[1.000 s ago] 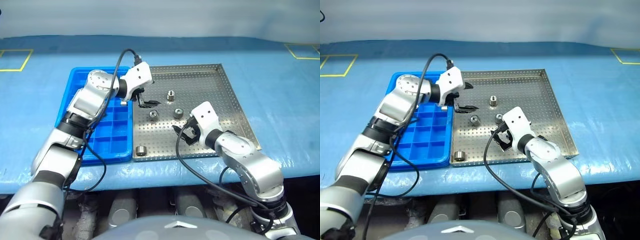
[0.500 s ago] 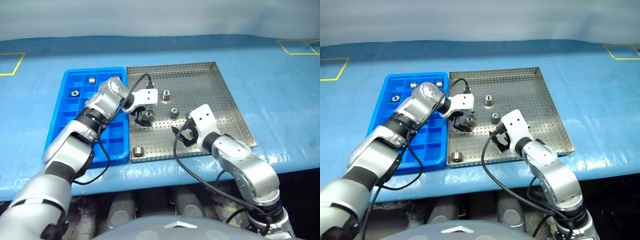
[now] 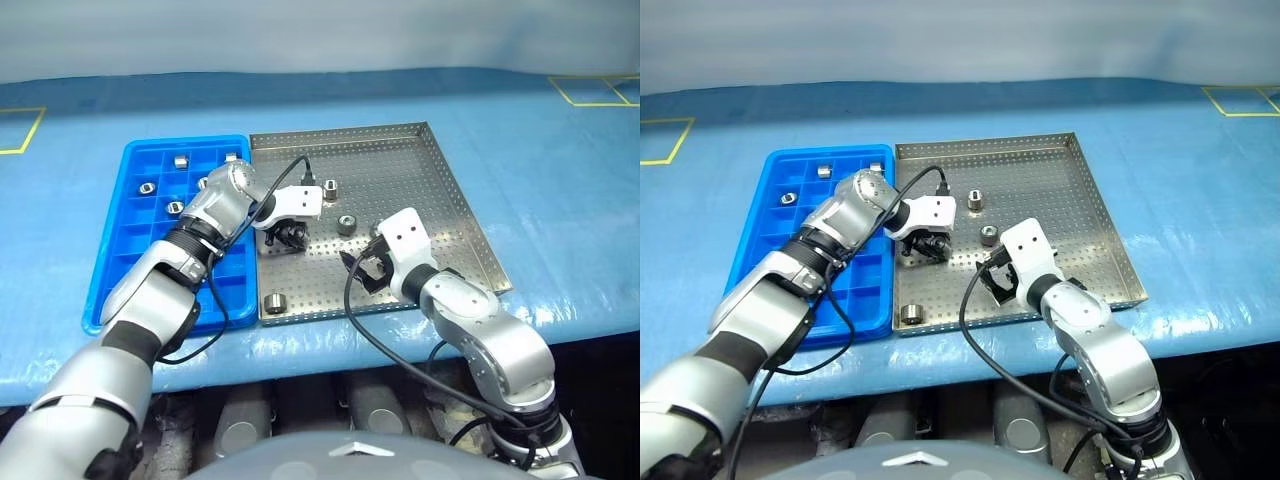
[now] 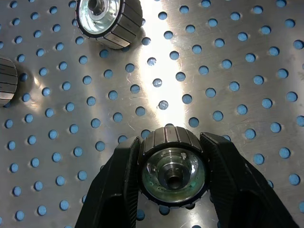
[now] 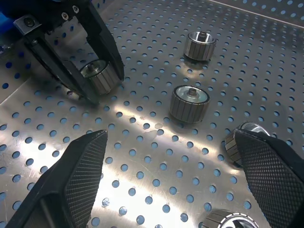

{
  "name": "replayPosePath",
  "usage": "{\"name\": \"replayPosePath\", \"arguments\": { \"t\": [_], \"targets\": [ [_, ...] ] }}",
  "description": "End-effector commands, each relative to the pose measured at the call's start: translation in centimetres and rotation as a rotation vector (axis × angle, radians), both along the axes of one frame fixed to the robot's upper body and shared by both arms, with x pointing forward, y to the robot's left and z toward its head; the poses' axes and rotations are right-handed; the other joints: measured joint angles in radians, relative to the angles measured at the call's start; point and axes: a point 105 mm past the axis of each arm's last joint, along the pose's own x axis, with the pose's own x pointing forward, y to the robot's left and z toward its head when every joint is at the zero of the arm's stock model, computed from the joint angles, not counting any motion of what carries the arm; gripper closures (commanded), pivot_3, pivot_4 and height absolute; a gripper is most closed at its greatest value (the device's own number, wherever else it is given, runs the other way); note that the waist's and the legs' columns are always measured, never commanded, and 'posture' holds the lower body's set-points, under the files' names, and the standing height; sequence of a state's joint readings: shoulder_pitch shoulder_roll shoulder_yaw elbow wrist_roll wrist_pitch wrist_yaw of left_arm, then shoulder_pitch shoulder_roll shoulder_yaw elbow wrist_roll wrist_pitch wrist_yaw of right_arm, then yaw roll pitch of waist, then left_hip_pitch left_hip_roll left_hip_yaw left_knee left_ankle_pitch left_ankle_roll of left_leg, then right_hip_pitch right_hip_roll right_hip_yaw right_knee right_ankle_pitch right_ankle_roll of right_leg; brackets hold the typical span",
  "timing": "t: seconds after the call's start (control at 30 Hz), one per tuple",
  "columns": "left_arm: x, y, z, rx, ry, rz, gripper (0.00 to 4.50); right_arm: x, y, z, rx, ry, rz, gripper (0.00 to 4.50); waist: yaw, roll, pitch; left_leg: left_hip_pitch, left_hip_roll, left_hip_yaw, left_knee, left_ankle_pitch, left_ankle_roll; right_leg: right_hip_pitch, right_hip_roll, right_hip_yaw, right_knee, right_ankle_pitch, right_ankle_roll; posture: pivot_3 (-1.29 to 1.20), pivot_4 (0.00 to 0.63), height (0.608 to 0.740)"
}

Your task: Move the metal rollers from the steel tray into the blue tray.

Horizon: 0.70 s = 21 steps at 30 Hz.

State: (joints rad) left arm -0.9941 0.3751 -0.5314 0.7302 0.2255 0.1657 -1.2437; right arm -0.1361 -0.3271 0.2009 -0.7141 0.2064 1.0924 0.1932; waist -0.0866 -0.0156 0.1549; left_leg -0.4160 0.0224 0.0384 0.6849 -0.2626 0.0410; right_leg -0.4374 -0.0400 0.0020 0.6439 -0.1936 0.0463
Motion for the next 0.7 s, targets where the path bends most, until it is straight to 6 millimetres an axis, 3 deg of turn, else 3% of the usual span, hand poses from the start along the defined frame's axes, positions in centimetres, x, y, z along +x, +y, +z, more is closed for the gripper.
{"name": "replayPosePath", "arguments": {
  "t": [0.03,0.17,0.33,0.5,0.7],
  "targets": [
    [1.1,0.4,4.4,-0.179,-0.152,0.065,2.8,0.1,1.0,1.4,0.018,-0.062,0.038,0.0,-0.002,0.0,0.0,-0.001,0.001,0.001,0.0,0.0,0.0,-0.001,0.0,0.001,0.001,0.0,0.0,-0.15,0.15,0.74],
    [1.2,2.9,7.7,-0.324,-0.337,0.225,2.8,0.2,2.3,1.5,0.031,-0.06,0.09,0.0,-0.002,0.0,0.0,-0.001,0.002,0.004,-0.001,0.0,0.0,-0.004,0.001,0.004,0.001,0.002,-0.002,-0.11,0.15,0.74],
    [-0.4,8.9,9.9,-0.441,-0.577,0.631,2.8,0.5,5.3,1.5,0.047,-0.066,0.198,0.0,0.008,0.0,0.0,0.0,0.003,0.008,-0.001,0.0,0.001,-0.005,0.002,0.008,0.001,0.004,-0.002,-0.04,0.15,0.74],
    [-4.1,13.6,8.3,-0.501,-0.639,0.99,2.8,1.0,7.7,1.6,0.081,-0.106,0.293,0.0,0.037,-0.001,-0.001,0.0,0.003,0.009,0.001,0.0,0.001,-0.004,0.001,0.008,0.001,0.005,-0.001,0.03,0.15,0.74],
    [-7.0,16.6,5.3,-0.361,-0.661,1.157,2.8,0.6,9.3,2.0,0.106,-0.151,0.401,0.0,0.081,-0.003,-0.002,0.001,0.003,0.008,0.001,0.0,0.0,-0.003,0.001,0.007,0.001,0.006,-0.001,0.06,0.15,0.74]
  ]
}}
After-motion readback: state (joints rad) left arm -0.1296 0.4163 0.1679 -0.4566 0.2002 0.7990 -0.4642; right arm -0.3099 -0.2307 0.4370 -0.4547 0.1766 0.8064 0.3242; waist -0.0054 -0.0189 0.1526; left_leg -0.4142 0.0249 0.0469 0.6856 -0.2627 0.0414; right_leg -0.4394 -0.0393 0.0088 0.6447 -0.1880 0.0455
